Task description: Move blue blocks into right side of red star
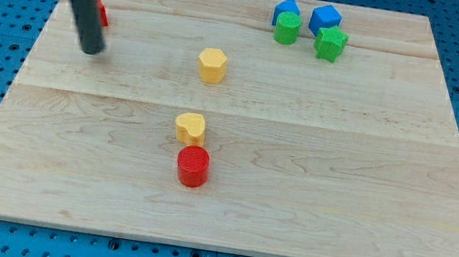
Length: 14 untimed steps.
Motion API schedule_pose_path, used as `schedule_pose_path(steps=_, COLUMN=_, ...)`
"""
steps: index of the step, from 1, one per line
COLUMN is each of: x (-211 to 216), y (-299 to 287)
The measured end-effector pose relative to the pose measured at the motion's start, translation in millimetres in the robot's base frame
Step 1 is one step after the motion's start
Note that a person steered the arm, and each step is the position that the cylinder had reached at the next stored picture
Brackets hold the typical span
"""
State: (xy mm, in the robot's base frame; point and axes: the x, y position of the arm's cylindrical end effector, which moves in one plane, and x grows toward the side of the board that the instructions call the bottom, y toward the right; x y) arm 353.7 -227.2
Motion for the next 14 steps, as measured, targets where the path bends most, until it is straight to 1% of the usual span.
schedule_pose_path(steps=1, x=-68, y=-2)
schedule_pose_path(steps=3, x=-72, y=102)
schedule_pose_path(steps=5, x=-64, y=211)
schedule_pose_path(steps=6, x=-63, y=219)
schedule_pose_path(steps=7, x=-62, y=202)
schedule_pose_path(steps=8, x=-62, y=206)
schedule_pose_path(steps=9, x=-39, y=214)
schedule_pose_path(steps=10, x=-7, y=248)
schedule_pose_path(steps=11, x=-2, y=283)
schedule_pose_path(steps=12, x=12, y=385)
schedule_pose_path(steps=13, x=-11, y=456)
schedule_pose_path(steps=14, x=-86, y=445)
